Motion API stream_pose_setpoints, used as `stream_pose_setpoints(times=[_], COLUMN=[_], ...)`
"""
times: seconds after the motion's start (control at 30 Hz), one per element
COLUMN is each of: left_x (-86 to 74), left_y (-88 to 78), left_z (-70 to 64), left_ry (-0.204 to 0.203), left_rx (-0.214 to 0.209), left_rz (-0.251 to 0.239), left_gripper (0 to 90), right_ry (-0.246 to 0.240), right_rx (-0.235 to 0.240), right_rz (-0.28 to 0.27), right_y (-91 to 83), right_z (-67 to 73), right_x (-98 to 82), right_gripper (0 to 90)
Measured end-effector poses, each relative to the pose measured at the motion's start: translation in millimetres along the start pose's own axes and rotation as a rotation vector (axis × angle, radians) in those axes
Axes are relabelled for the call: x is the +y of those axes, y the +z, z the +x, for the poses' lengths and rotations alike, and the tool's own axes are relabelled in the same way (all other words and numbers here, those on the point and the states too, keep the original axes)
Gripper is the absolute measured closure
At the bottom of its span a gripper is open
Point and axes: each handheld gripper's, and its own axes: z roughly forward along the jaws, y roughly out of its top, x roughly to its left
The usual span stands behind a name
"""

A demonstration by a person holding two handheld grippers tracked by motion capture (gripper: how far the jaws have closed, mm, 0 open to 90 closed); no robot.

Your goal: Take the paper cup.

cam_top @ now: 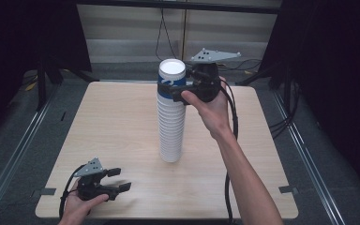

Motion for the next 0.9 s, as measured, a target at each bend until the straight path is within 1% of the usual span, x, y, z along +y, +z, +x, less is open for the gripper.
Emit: stream_pose_setpoints(times=[0.07, 0.4, 0.47, 0.63, 0.73, 0.9], left_x=[0.0, -0.1, -0.3, -0.2, -0.4, -0.8], left_y=[0.0, -0.2, -0.1, 0.0, 0.4, 1.2], left_z=[0.0, 0.3, 0.2, 0.1, 0.1, 0.4], left_ry=[-0.004, -0.003, -0.006, 0.000, -0.005, -0.009], left_rx=[0.000, 0.000, 0.000, 0.001, 0.001, -0.001], left_rz=[-0.003, -0.002, -0.001, 0.001, 0.001, 0.011], left_gripper=[24.0, 24.0, 23.9, 24.0, 23.9, 23.9], right_ry=[0.014, -0.004, -0.004, 0.001, -0.005, 0.012], right_rx=[0.006, -0.008, -0.009, -0.007, -0.005, 0.008], right_rz=[-0.002, 0.004, -0.011, -0.023, -0.035, -0.064], right_y=[-0.9, -1.4, -2.7, -5.3, -7.0, -9.4], right_z=[-1.2, 0.9, 1.0, 0.8, 0.9, -1.9], right_x=[1.1, 4.2, 5.3, 9.8, 12.4, 14.6], right_gripper=[23.2, 24.4, 24.3, 24.4, 24.6, 24.8])
